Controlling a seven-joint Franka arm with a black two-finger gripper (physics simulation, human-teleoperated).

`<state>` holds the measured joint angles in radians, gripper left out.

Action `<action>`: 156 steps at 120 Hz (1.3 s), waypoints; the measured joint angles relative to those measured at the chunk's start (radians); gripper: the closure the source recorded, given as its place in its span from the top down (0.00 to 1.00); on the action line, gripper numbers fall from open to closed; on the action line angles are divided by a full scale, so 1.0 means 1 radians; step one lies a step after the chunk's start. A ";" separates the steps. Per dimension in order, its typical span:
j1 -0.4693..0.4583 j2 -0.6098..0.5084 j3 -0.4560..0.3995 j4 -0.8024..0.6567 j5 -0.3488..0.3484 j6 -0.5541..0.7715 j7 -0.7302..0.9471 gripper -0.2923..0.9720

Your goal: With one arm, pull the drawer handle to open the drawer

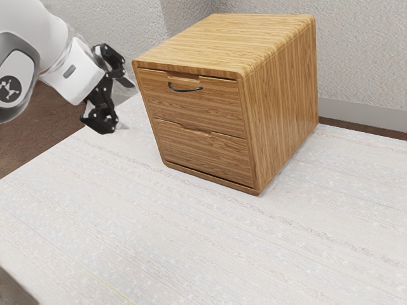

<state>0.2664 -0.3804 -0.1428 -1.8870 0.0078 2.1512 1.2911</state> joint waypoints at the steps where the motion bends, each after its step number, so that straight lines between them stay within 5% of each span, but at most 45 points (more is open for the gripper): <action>1: 0.000 -0.001 0.000 -0.002 0.000 0.003 0.007 0.69; 54: 0.006 0.021 0.000 -0.023 0.002 0.124 0.254 0.56; 83: 0.017 0.312 0.014 0.257 0.002 0.192 0.329 0.55; 156: 0.012 0.440 0.017 0.297 -0.006 0.226 0.425 0.55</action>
<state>0.2787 0.0601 -0.1254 -1.5900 0.0016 2.3768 1.7156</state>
